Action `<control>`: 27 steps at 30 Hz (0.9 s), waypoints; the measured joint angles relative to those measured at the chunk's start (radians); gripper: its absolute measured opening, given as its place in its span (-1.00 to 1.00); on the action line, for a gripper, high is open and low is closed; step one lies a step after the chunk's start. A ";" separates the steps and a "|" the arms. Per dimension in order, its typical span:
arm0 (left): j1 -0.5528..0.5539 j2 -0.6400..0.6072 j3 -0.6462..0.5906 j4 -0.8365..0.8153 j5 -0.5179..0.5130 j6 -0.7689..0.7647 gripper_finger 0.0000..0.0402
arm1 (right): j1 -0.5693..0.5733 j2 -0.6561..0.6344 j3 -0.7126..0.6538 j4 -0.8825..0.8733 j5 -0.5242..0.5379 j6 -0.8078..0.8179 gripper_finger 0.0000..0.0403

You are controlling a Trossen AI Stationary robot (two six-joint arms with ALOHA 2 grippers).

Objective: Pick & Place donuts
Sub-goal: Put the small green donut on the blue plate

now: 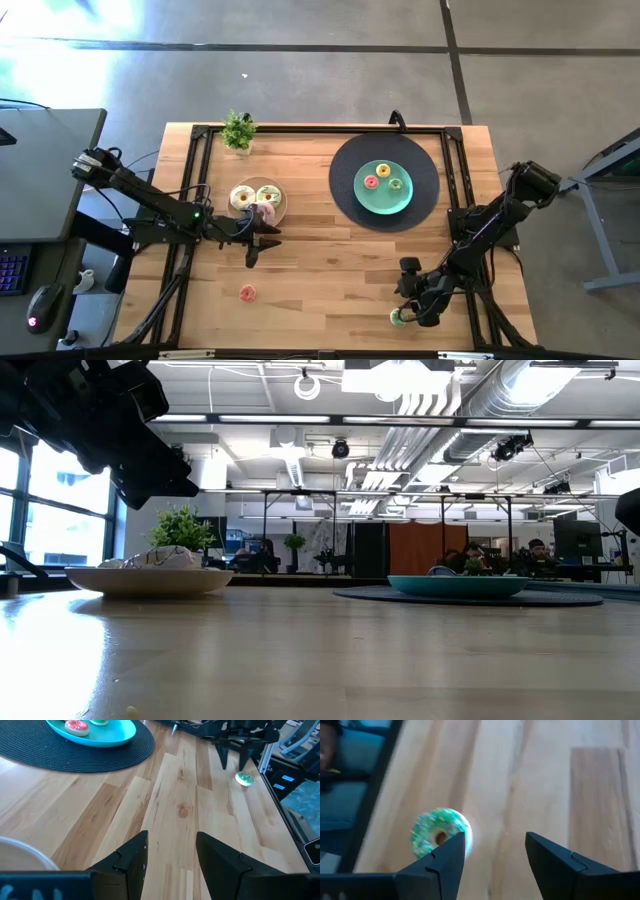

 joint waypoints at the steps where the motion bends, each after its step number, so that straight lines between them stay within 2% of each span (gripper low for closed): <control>1: 0.000 0.000 0.000 0.000 0.000 0.000 -0.18 | -0.002 0.000 0.000 -0.012 0.000 0.011 0.02; 7: 0.000 0.000 0.000 0.000 0.000 0.000 -0.18 | -0.013 0.000 0.000 -0.031 -0.008 0.003 -0.03; 16: 0.000 0.000 0.000 0.000 0.000 0.000 -0.18 | -0.088 0.001 -0.042 -0.005 -0.059 -0.018 -0.04; 21: 0.000 0.000 0.000 0.000 0.000 0.000 -0.18 | -0.095 0.000 -0.045 -0.001 -0.083 -0.061 -0.04; 27: 0.000 0.000 0.000 0.000 0.000 0.000 -0.18 | -0.095 0.001 -0.049 0.063 -0.087 -0.038 -0.04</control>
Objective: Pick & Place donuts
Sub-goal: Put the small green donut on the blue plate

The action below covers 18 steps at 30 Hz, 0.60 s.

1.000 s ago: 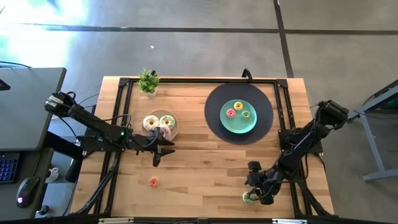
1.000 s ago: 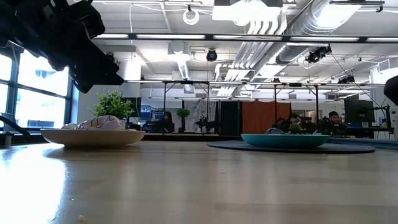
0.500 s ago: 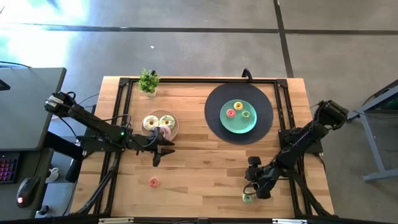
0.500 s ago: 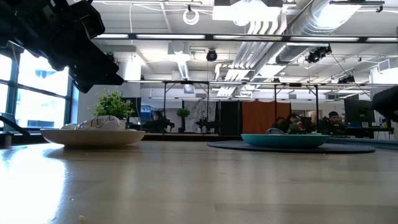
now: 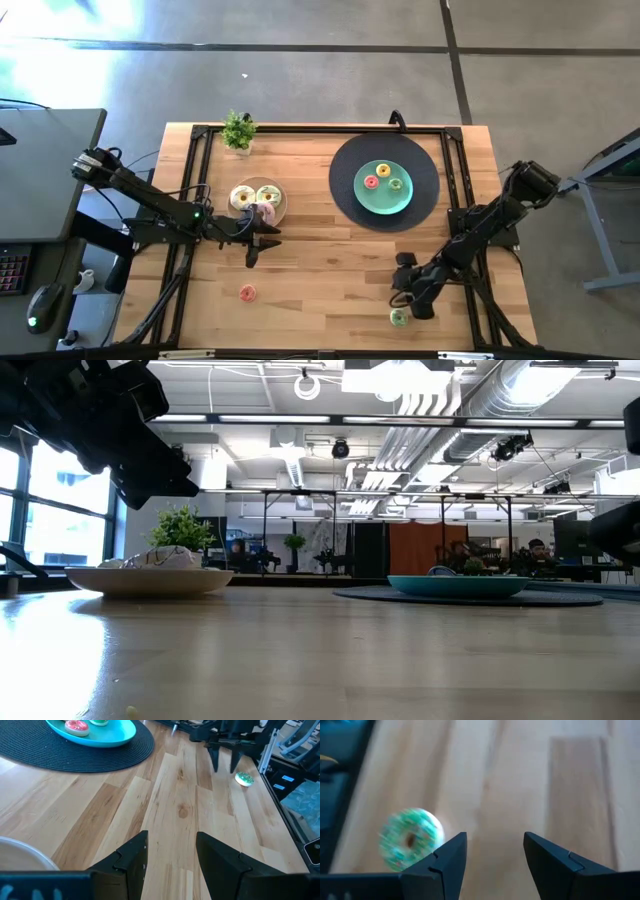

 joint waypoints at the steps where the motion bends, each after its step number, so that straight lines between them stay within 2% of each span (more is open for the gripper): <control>1: 0.000 0.000 0.000 0.000 0.000 0.000 -0.18 | 0.001 0.000 0.000 0.026 -0.004 -0.006 -0.04; 7: 0.000 0.000 0.000 0.000 0.000 0.000 -0.18 | 0.004 0.000 0.001 0.126 -0.032 -0.049 -0.04; 11: 0.000 0.000 0.000 0.000 0.000 0.000 -0.18 | 0.025 0.000 0.001 0.093 -0.095 -0.050 -0.04; 18: 0.000 0.000 0.000 0.000 0.000 0.000 -0.18 | 0.089 -0.001 0.001 0.042 -0.098 -0.040 -0.04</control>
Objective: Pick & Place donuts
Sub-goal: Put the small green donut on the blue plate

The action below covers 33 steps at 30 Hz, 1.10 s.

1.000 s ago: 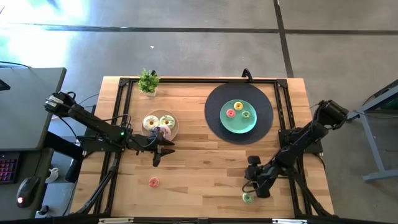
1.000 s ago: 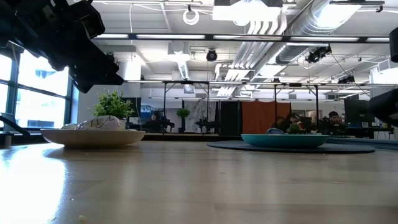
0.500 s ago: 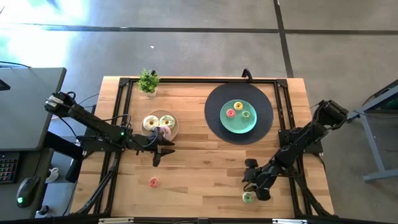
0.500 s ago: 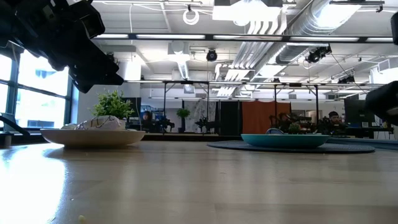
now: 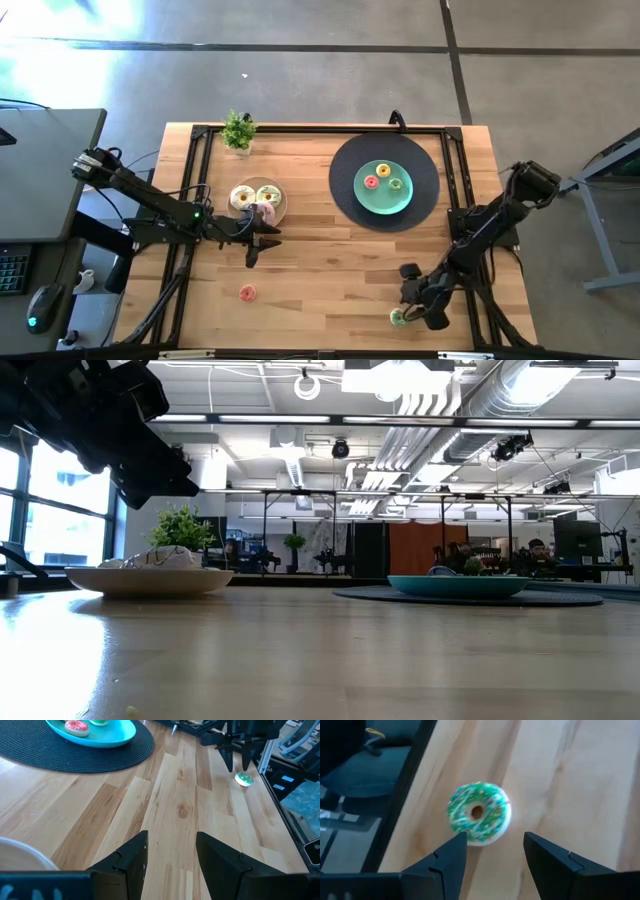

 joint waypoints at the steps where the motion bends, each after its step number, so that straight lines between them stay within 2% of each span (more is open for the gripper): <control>1: 0.000 0.000 0.000 0.000 0.000 0.000 -0.18 | 0.006 0.000 0.000 0.002 -0.001 0.010 -0.04; 9: 0.000 0.000 0.000 0.000 0.000 0.000 -0.18 | 0.019 0.000 0.000 0.006 0.052 0.017 -0.04; 14: 0.000 0.000 0.000 0.000 0.000 0.000 -0.18 | 0.011 0.000 0.000 0.010 0.119 0.021 -0.04; 23: 0.000 0.000 0.000 0.000 0.000 0.000 -0.18 | -0.002 0.009 0.001 0.082 0.089 0.044 -0.04; 29: 0.000 0.000 0.000 0.000 0.000 0.000 -0.18 | -0.009 0.154 0.004 0.209 0.028 0.011 -0.04; 33: 0.000 0.000 0.000 -0.001 0.000 0.000 -0.18 | -0.026 0.193 0.005 0.249 0.013 0.013 -0.05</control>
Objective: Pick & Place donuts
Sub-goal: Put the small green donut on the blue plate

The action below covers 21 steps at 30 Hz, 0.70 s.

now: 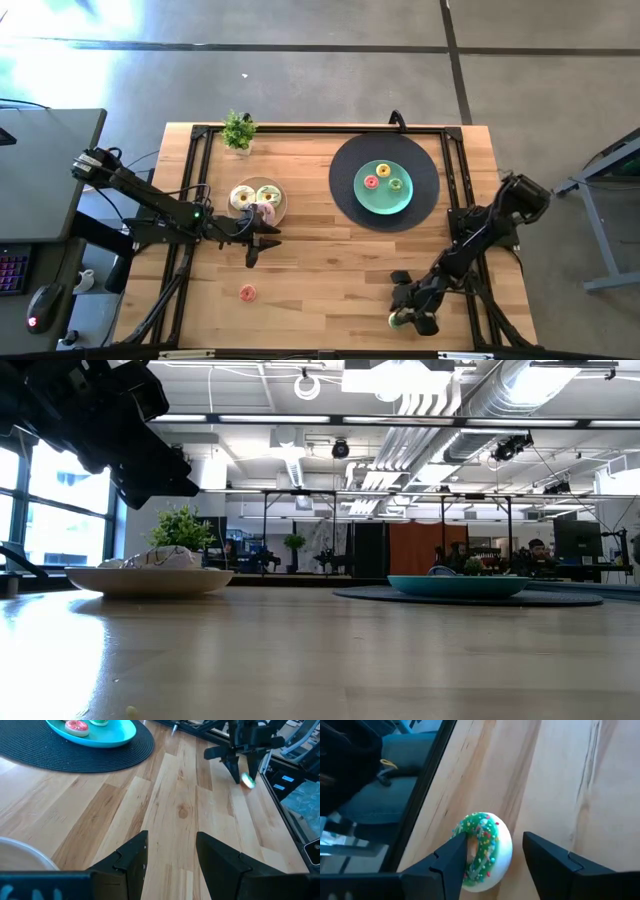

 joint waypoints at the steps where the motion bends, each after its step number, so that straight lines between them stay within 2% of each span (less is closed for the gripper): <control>1: 0.000 0.000 0.000 -0.001 0.000 0.000 -0.18 | -0.004 -0.001 0.000 0.000 -0.002 0.000 -0.07; 5: 0.000 0.000 0.000 -0.001 0.000 0.000 -0.18 | -0.027 -0.036 -0.002 -0.011 -0.020 -0.025 -0.27; 10: 0.000 0.000 0.000 0.000 0.000 0.000 -0.18 | -0.085 -0.126 -0.007 -0.049 -0.029 -0.104 -0.78; 12: 0.000 0.000 0.000 -0.001 0.000 0.000 -0.18 | -0.123 -0.181 -0.006 -0.064 0.007 -0.165 -0.92; 15: 0.000 0.000 0.000 0.001 0.000 0.000 -0.18 | -0.203 -0.269 -0.006 -0.088 0.155 -0.286 -0.88; 19: 0.000 0.000 0.000 0.002 0.000 0.000 -0.18 | -0.349 -0.385 -0.003 -0.140 0.438 -0.452 -0.87; 21: 0.000 0.000 0.000 0.000 0.000 0.000 -0.18 | -0.450 -0.424 -0.004 -0.230 0.587 -0.439 -0.94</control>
